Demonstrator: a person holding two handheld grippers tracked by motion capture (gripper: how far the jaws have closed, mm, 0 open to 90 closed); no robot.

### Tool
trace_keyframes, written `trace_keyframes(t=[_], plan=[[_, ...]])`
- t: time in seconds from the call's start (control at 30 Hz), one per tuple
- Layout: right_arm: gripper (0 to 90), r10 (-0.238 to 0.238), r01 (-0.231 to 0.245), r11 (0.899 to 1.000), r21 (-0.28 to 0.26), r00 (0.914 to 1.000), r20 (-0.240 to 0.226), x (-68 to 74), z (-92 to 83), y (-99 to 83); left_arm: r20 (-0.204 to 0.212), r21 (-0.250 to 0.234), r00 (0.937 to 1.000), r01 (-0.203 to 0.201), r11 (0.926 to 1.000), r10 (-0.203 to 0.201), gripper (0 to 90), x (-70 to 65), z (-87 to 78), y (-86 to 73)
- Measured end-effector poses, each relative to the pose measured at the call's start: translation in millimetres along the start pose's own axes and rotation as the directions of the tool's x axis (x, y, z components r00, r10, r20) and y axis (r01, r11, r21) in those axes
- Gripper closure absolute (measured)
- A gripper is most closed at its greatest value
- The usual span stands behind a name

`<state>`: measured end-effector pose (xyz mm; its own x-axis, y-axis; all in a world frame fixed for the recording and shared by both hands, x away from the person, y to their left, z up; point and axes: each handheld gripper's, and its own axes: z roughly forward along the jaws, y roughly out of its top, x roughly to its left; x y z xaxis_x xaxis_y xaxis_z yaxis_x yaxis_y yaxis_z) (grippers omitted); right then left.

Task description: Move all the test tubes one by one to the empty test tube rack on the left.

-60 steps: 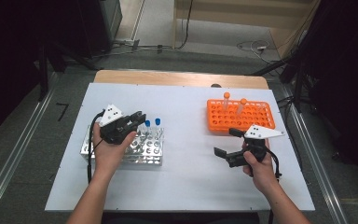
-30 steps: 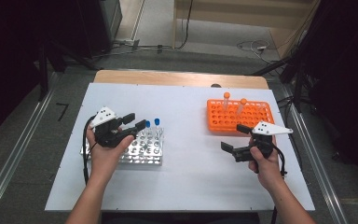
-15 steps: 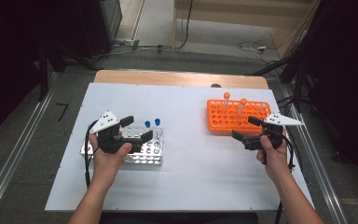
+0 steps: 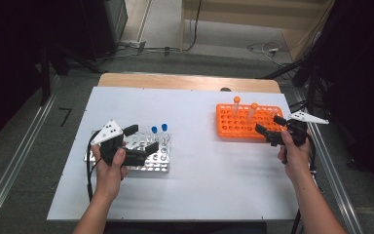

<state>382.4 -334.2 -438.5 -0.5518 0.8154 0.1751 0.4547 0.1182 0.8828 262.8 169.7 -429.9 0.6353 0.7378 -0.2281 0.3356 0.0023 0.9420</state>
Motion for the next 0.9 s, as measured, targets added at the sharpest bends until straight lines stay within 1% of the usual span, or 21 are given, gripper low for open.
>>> trace_keyframes(t=[0.07, 0.13, 0.2, 0.23, 0.27, 0.33, 0.4, 0.43, 0.5, 0.53, 0.6, 0.67, 0.77, 0.83, 0.9], plan=[[3.3, 0.016, -0.016, 1.0, 0.01, 0.9993, 0.034, -4.2, 3.7, 0.4, -0.003, 0.003, 1.0, -0.005, 1.0, 0.005, 0.0, -0.3, 0.3, -0.6], [4.4, 0.035, -0.036, 0.999, 0.005, 0.9983, 0.047, -8.8, 7.0, 1.1, -0.005, 0.003, 1.0, -0.002, 1.0, 0.002, 0.0, -0.3, -0.4, -1.0], [7.5, 0.047, -0.047, 0.999, -0.002, 0.9963, 0.071, -12.5, 10.1, 2.0, -0.006, 0.003, 1.0, 0.001, 1.0, -0.001, 0.0, -0.2, -1.3, -1.6], [10.7, 0.055, -0.055, 0.998, -0.006, 0.9948, 0.086, -14.3, 11.8, 2.3, -0.006, 0.002, 1.0, 0.001, 1.0, -0.001, 0.0, -0.2, -1.8, -1.9], [14.1, 0.067, -0.066, 0.998, -0.008, 0.9919, 0.108, -15.8, 13.3, 2.4, -0.008, 0.004, 1.0, 0.001, 1.0, -0.001, 0.0, -0.2, -2.3, -2.1], [22.5, 0.084, -0.08, 0.996, -0.031, 0.9825, 0.166, -18.5, 16.0, 1.8, -0.007, 0.002, 1.0, 0.0, 1.0, 0.0, 0.0, 0.0, -3.4, -2.5], [29.1, 0.1, -0.092, 0.995, -0.047, 0.9752, 0.197, -22.9, 19.0, 0.7, -0.011, 0.005, 0.9999, 0.001, 1.0, -0.001, 0.0, 0.6, -5.0, -2.8], [32.6, 0.107, -0.098, 0.994, -0.05, 0.9728, 0.206, -25.2, 20.6, 0.1, -0.013, 0.003, 0.9999, 0.004, 1.0, -0.004, 0.0, 1.0, -5.8, -3.0], [38.3, 0.128, -0.12, 0.991, -0.051, 0.9698, 0.208, -29.6, 24.3, -1.4, -0.017, 0.001, 0.9998, 0.005, 1.0, -0.005, 0.0, 1.8, -7.4, -3.2], [40.9, 0.133, -0.125, 0.991, -0.05, 0.9696, 0.206, -31.5, 26.5, -2.3, -0.018, -0.001, 0.9998, 0.007, 1.0, -0.007, 0.0, 2.1, -7.9, -3.2], [45.9, 0.137, -0.131, 0.99, -0.042, 0.966, 0.219, -33.2, 30.8, -4.1, -0.019, -0.004, 0.9998, 0.011, 0.9999, -0.011, 0.0, 2.2, -8.6, -3.2], [49.8, 0.137, -0.131, 0.991, -0.041, 0.9635, 0.23, -35.2, 34.1, -5.9, -0.02, -0.002, 0.9998, 0.009, 1.0, -0.009, 0.0, 2.1, -8.6, -3.6], [57.0, 0.148, -0.14, 0.989, -0.049, 0.9562, 0.253, -37.7, 38.3, -8.4, -0.021, 0.004, 0.9997, 0.009, 1.0, -0.009, 0.0, 2.2, -7.9, -4.0], [61.3, 0.163, -0.155, 0.986, -0.054, 0.9547, 0.249, -40.6, 41.0, -10.8, -0.022, 0.002, 0.9997, 0.012, 0.9999, -0.012, 0.0, 2.3, -7.4, -4.2], [64.2, 0.169, -0.162, 0.986, -0.049, 0.9521, 0.255, -42.3, 44.7, -13.7, -0.021, 0.003, 0.9997, 0.012, 0.9999, -0.012, 0.0, 2.3, -7.0, -4.3]])
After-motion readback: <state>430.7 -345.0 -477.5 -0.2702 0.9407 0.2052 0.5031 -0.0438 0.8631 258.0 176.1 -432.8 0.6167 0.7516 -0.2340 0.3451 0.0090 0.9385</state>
